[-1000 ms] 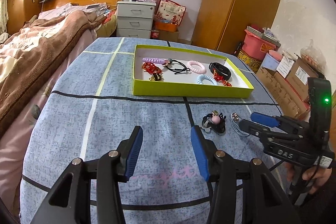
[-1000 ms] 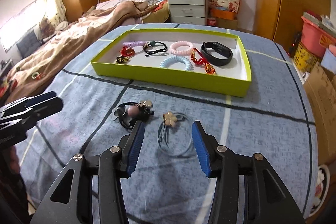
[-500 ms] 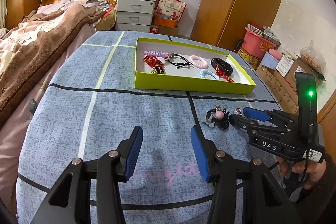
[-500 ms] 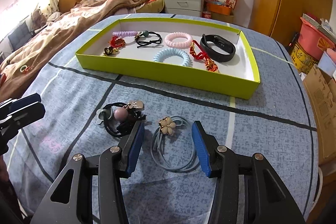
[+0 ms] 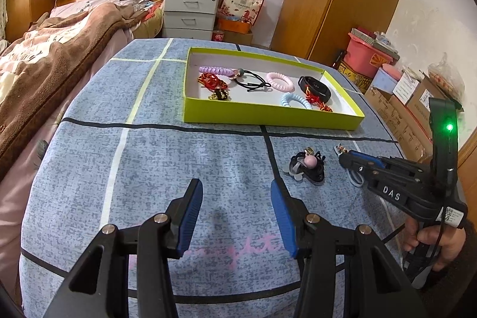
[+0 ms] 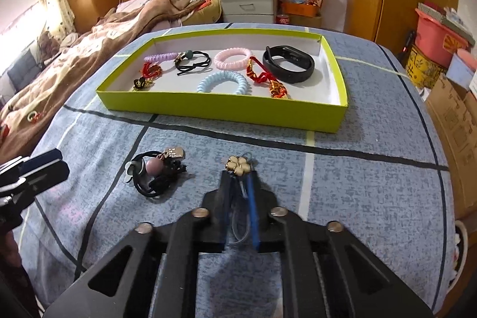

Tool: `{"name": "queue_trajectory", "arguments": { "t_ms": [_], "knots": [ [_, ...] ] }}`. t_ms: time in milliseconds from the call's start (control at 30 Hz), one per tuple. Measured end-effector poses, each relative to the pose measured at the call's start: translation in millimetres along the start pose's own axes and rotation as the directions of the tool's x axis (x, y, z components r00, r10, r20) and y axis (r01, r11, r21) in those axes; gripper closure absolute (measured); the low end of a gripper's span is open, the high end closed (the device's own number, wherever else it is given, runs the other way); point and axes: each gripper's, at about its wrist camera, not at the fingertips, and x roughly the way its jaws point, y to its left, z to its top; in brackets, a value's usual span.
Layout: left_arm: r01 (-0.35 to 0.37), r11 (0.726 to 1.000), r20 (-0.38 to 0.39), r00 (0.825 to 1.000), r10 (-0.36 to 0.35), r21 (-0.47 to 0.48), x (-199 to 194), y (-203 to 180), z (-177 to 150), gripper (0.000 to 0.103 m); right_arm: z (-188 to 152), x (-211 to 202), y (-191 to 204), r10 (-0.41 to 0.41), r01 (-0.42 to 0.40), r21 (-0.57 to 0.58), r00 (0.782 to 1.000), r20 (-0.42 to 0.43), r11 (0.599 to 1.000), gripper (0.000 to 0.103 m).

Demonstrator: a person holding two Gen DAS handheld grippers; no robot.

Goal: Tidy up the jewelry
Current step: 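Move the right tool to the blue cord tie with flower charm and grasp it, then lower the left tool onto the black tie with pink ball and grasp it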

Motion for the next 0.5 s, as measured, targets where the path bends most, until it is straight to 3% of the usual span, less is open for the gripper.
{"name": "queue_trajectory", "arguments": {
  "t_ms": [367,500],
  "knots": [
    [0.006,0.999,-0.017,1.000,-0.005,0.050,10.9,-22.9,6.7,0.053,-0.7,-14.6,-11.9,0.030,-0.032,0.040,0.998,0.048,0.999,0.099],
    [0.061,0.995,-0.043,0.997,-0.058,0.081,19.4,-36.8,10.6,0.051,-1.4,-23.0,-16.5,0.033,-0.036,0.050,0.997,0.070,0.998,0.099]
  ]
}}
